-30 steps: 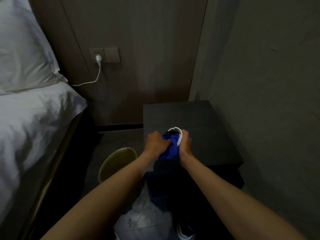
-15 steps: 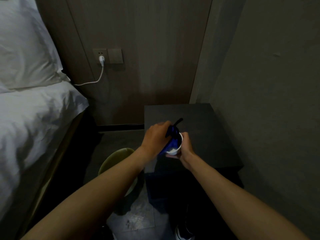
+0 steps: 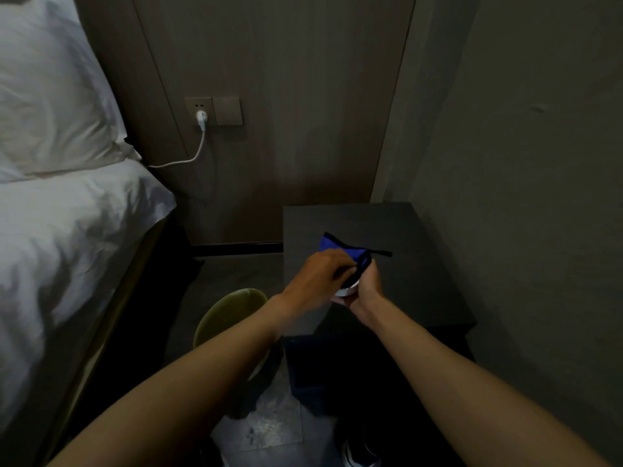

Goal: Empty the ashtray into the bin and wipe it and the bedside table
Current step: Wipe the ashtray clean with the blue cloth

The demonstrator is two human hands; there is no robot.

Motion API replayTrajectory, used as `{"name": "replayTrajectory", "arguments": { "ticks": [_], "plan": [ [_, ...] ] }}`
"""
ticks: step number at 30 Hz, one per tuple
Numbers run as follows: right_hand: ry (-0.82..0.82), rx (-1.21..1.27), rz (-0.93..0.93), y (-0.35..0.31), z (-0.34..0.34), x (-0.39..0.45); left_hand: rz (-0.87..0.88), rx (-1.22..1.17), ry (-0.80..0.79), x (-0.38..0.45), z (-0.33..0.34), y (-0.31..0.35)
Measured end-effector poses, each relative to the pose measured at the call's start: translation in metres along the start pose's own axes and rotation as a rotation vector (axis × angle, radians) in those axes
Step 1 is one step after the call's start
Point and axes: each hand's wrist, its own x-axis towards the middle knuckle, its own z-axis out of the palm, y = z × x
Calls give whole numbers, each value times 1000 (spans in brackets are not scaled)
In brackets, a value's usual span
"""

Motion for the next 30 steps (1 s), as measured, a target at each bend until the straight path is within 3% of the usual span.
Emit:
{"name": "replayTrajectory", "arguments": {
  "ticks": [3,7,11,15,21,27,30],
  "plan": [
    [-29,51,-30,1,-2,0,-120,-170,-97,2,-7,10],
    [14,24,-62,1,-2,-1,-164,-223,-153,2,-17,19],
    [53,-39,-82,0,-2,6,-103,-115,-260,-6,-19,17],
    [80,-63,-65,2,-6,9,-14,152,-353,-8,-19,16],
    [90,-69,-69,-3,-8,9,-14,375,-204,-18,-7,12],
    [62,-39,-52,3,-5,8,-70,380,-130,-22,0,14],
    [43,-4,-85,4,-1,7,-71,340,-172,-21,0,18]
  ]
}}
